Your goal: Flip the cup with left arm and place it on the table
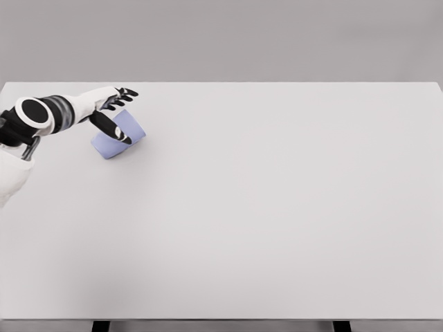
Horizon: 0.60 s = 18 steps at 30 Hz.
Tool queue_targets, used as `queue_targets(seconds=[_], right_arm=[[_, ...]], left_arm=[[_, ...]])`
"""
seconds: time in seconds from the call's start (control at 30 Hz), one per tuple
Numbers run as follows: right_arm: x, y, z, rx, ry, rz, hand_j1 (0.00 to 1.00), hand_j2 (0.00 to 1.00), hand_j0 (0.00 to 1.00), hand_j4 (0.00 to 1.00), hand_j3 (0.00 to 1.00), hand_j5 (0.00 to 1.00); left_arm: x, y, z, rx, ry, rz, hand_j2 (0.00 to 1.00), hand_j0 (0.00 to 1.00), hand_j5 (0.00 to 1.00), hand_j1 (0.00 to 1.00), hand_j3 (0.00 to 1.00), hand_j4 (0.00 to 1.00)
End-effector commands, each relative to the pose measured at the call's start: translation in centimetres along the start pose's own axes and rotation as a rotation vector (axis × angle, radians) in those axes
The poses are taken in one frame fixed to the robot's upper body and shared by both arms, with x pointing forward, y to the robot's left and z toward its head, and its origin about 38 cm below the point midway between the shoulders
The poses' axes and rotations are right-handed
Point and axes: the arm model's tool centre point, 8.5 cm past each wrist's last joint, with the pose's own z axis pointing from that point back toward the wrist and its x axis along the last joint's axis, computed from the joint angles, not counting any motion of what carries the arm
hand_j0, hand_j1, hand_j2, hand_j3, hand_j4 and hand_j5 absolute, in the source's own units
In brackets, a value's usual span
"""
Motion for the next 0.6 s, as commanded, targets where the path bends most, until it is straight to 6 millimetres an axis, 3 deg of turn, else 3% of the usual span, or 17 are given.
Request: queue_targets(seconds=[0.0, 0.4, 0.57], right_arm=[[0.0, 0.0, 0.0, 0.000, 0.000, 0.001, 1.00, 1.00, 1.00, 1.00, 1.00, 1.00], [0.0, 0.0, 0.0, 0.000, 0.000, 0.000, 1.00, 1.00, 1.00, 1.00, 1.00, 1.00], [0.0, 0.0, 0.0, 0.000, 0.000, 0.000, 1.00, 1.00, 1.00, 1.00, 1.00, 1.00]], left_arm=[[0.2, -0.2, -0.2, -0.003, -0.008, 0.005, 0.99, 0.99, 0.99, 0.99, 0.99, 0.99], [-2.6, 0.3, -1.2, -0.004, 0.072, 0.061, 0.99, 0.99, 0.99, 0.99, 0.99, 0.99], [-2.8, 0.2, -1.4, -0.008, 0.078, 0.068, 0.99, 0.99, 0.99, 0.99, 0.99, 0.99]])
